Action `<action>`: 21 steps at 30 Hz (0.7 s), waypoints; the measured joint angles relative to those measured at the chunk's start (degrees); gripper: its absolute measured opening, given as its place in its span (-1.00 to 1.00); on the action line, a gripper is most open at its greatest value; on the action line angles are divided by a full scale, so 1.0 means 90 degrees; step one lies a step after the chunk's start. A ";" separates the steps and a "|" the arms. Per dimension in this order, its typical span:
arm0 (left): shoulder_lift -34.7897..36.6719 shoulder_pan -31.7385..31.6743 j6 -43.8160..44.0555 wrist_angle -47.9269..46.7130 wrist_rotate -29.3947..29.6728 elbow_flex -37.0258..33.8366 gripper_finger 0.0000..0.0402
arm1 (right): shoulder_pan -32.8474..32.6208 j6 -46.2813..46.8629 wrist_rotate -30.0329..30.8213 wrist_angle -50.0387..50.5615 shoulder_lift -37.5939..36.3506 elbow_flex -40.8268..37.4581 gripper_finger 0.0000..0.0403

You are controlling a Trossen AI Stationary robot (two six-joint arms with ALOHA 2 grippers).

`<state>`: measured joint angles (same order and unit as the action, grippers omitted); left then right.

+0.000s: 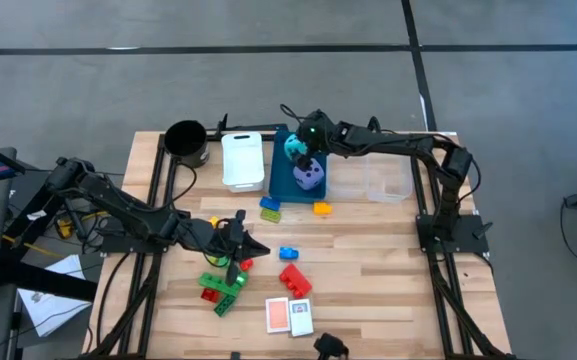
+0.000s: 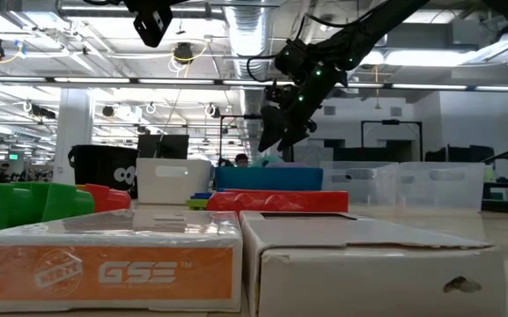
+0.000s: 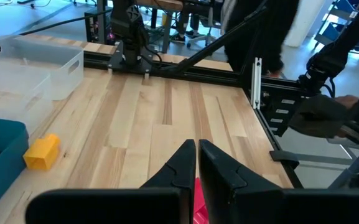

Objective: Pick & Place Toys
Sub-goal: Put the large blue game piece into the white bin

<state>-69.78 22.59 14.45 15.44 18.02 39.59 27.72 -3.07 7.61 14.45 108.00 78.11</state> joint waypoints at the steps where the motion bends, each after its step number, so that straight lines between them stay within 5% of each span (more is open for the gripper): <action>1: 0.0000 0.0000 -0.0001 -0.0002 0.0000 0.0000 -0.94 | -0.0047 -0.0072 0.0004 0.0060 -0.0037 -0.0005 0.97; 6: 0.0000 0.0000 -0.0001 -0.0002 0.0000 0.0000 -0.94 | -0.0669 -0.0363 0.0353 0.0376 -0.0403 -0.0005 0.97; 12: 0.0000 0.0000 -0.0001 -0.0002 0.0000 0.0000 -0.94 | -0.2133 -0.0112 0.1832 0.1087 -0.1017 -0.0110 0.97; 21: 0.0000 -0.0020 -0.0062 0.0002 -0.0002 0.0000 -0.94 | -0.4650 0.2789 0.3940 0.1132 -0.1792 -0.1515 0.97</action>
<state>-69.78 22.41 13.89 15.46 18.00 39.59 -14.13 22.03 43.07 24.64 91.87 64.47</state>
